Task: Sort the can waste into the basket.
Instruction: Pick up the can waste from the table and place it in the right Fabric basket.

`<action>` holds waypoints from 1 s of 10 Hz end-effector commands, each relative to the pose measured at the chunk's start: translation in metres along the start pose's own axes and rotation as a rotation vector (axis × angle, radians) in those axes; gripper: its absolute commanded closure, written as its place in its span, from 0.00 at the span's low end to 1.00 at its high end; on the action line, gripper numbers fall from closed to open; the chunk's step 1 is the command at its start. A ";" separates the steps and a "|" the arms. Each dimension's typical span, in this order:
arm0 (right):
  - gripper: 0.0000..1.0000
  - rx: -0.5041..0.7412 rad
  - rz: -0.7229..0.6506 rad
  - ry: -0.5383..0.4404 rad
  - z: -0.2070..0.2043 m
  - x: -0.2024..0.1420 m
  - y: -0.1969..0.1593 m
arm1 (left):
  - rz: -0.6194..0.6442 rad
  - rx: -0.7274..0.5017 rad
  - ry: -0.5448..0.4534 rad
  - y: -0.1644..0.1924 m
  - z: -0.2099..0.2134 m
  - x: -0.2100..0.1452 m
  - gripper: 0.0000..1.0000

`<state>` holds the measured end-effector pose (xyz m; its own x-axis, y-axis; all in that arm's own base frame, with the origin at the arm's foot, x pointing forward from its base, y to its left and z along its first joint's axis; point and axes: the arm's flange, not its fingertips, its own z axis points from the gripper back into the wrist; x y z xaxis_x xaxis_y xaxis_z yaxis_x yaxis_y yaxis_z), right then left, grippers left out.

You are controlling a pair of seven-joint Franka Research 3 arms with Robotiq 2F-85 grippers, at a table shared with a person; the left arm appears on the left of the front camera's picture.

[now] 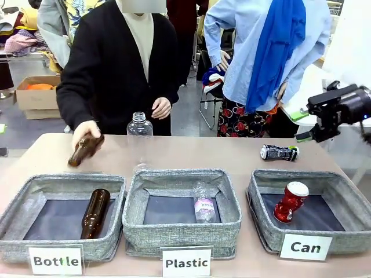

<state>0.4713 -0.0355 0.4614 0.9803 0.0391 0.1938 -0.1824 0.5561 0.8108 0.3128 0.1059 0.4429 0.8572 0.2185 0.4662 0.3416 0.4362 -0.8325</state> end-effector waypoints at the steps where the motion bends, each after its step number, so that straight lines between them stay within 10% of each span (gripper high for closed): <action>1: 0.00 -0.289 -0.043 0.012 -0.006 0.049 -0.021 | -0.001 0.000 0.000 0.000 0.000 0.000 0.00; 5: 0.00 -0.747 0.431 0.056 -0.016 0.143 -0.073 | 0.109 -0.086 0.068 -0.022 0.131 -0.036 0.00; 7: 0.00 -0.882 0.432 0.136 -0.029 0.154 -0.086 | 0.131 -0.165 0.149 -0.019 0.153 -0.068 0.00; 10: 0.00 -0.841 0.444 0.174 -0.034 0.155 -0.093 | 0.178 -0.226 0.001 0.002 0.148 -0.062 0.00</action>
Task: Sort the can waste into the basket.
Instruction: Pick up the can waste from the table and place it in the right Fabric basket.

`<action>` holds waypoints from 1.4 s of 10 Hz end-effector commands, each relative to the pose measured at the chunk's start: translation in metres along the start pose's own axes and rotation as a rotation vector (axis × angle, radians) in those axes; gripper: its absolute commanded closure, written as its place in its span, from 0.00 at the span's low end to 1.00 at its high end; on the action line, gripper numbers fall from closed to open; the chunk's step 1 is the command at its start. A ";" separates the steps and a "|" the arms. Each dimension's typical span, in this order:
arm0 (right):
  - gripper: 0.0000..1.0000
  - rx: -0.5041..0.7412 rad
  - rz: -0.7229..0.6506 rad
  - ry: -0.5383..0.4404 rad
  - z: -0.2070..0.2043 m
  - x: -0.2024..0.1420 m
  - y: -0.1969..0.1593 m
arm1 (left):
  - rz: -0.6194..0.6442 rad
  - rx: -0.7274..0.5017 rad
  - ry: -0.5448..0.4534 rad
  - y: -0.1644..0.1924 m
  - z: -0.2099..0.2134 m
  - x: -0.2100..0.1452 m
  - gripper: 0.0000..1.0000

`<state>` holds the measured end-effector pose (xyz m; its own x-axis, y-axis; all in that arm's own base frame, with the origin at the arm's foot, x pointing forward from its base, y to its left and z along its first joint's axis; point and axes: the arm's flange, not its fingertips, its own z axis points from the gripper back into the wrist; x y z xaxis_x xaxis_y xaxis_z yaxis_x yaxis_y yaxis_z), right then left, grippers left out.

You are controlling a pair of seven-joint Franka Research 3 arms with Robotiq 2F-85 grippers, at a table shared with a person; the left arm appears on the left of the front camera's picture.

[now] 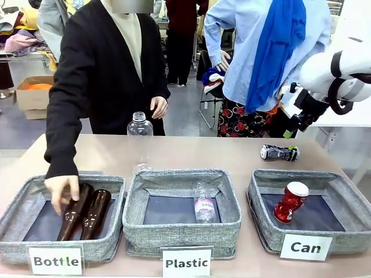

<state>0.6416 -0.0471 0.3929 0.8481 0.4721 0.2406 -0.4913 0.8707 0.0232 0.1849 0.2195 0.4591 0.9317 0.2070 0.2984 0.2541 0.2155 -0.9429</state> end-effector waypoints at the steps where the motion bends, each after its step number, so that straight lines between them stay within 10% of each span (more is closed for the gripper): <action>1: 0.00 -0.013 0.003 -0.007 0.005 -0.001 -0.006 | -0.013 0.024 0.033 -0.009 0.000 -0.006 0.00; 4: 0.00 -0.003 -0.004 -0.002 0.002 -0.002 -0.004 | -0.013 0.024 0.033 -0.009 0.000 -0.006 0.00; 7: 0.00 0.149 0.467 0.008 -0.011 0.015 0.005 | -0.007 0.022 0.019 -0.006 -0.001 -0.003 0.00; 11: 0.00 0.162 0.804 0.116 -0.037 0.030 0.014 | -0.041 -0.117 0.331 0.012 -0.131 0.030 0.00; 14: 0.00 0.158 0.873 0.143 -0.061 0.032 0.012 | 0.009 -0.037 0.381 0.041 -0.205 0.030 0.00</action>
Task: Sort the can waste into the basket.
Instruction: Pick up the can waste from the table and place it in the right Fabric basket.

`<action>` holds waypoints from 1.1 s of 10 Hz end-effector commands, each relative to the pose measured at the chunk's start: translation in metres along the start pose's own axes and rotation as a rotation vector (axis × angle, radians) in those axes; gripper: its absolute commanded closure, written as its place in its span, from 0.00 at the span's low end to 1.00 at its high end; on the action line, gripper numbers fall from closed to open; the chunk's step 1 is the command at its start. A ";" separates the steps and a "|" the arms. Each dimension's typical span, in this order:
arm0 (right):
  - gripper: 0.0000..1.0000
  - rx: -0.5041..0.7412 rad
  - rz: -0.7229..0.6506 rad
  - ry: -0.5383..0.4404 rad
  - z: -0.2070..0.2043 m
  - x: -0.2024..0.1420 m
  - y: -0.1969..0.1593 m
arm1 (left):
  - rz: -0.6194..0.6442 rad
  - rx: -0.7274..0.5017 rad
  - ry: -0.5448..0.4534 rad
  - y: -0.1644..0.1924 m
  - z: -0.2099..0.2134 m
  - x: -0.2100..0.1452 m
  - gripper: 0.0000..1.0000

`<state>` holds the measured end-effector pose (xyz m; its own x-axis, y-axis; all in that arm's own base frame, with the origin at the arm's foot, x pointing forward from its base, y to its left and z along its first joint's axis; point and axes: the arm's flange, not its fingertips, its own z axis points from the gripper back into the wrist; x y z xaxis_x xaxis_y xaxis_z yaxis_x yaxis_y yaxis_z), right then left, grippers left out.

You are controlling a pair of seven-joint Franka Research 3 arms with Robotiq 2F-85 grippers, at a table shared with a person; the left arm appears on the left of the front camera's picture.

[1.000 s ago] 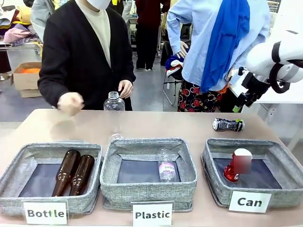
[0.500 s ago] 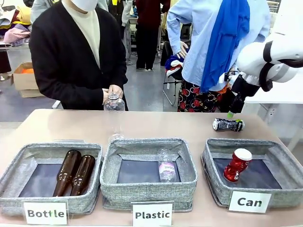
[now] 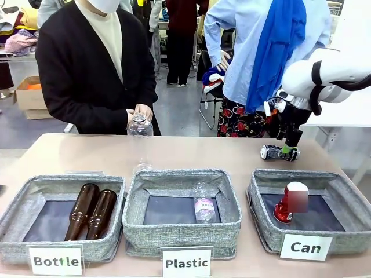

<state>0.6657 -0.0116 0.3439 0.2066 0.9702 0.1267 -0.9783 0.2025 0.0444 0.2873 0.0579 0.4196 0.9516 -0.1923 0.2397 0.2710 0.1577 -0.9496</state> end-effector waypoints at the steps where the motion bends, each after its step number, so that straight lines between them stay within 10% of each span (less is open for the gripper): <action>1: 0.00 -0.008 0.046 0.028 -0.009 -0.001 -0.007 | 0.083 0.028 -0.050 0.027 -0.039 -0.008 0.00; 6: 0.00 -0.037 0.042 0.059 -0.037 0.003 -0.007 | 0.000 0.000 0.000 0.000 0.000 0.000 0.00; 9: 1.00 -0.014 0.017 0.096 -0.043 0.005 -0.011 | 0.000 0.000 0.000 0.000 0.000 0.000 0.00; 11: 1.00 0.002 0.023 0.103 -0.043 0.006 -0.011 | 0.000 0.000 0.000 0.000 0.000 0.000 0.00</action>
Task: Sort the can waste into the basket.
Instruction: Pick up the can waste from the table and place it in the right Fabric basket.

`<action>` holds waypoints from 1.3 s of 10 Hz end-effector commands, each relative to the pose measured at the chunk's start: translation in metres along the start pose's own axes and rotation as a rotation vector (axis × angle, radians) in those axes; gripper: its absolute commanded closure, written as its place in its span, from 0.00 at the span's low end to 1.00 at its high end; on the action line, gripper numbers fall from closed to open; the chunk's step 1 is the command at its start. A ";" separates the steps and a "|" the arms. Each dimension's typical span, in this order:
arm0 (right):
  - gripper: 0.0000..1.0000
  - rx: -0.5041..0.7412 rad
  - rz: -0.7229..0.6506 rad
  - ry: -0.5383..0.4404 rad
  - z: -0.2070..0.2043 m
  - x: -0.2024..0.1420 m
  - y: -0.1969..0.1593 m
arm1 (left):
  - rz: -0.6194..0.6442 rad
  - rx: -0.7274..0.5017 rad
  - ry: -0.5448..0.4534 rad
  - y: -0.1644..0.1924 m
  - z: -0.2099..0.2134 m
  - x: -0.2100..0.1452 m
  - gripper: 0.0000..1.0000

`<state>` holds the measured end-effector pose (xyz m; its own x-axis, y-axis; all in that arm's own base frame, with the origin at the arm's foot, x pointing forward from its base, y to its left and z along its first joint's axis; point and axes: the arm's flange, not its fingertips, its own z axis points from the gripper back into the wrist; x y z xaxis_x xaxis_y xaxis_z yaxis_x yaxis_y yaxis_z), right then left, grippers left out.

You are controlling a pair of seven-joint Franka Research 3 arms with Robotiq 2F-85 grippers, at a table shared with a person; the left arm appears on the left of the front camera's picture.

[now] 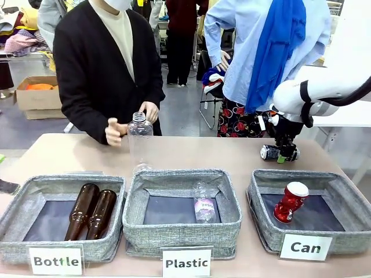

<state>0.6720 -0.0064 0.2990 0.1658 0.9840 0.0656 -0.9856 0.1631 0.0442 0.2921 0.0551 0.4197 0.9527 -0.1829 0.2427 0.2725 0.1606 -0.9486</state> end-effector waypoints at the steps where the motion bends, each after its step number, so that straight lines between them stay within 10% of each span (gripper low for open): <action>1: 0.86 0.000 -0.017 0.041 0.002 0.005 -0.004 | 0.001 -0.003 0.010 -0.001 0.002 -0.005 0.00; 3: 1.00 0.002 -0.019 0.043 0.003 0.006 -0.004 | 0.001 -0.003 0.010 -0.001 0.002 -0.005 0.00; 8: 1.00 -0.027 -0.067 0.033 0.049 0.012 0.018 | 0.001 -0.003 0.010 -0.001 0.002 -0.005 0.00; 13: 1.00 0.027 -0.126 -0.021 0.154 0.022 0.147 | 0.001 -0.003 0.010 -0.001 0.002 -0.005 0.00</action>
<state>0.5630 0.0281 0.4700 0.2765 0.9600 0.0435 -0.9595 0.2733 0.0676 0.2921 0.0551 0.4195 0.9528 -0.1830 0.2422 0.2720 0.1605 -0.9488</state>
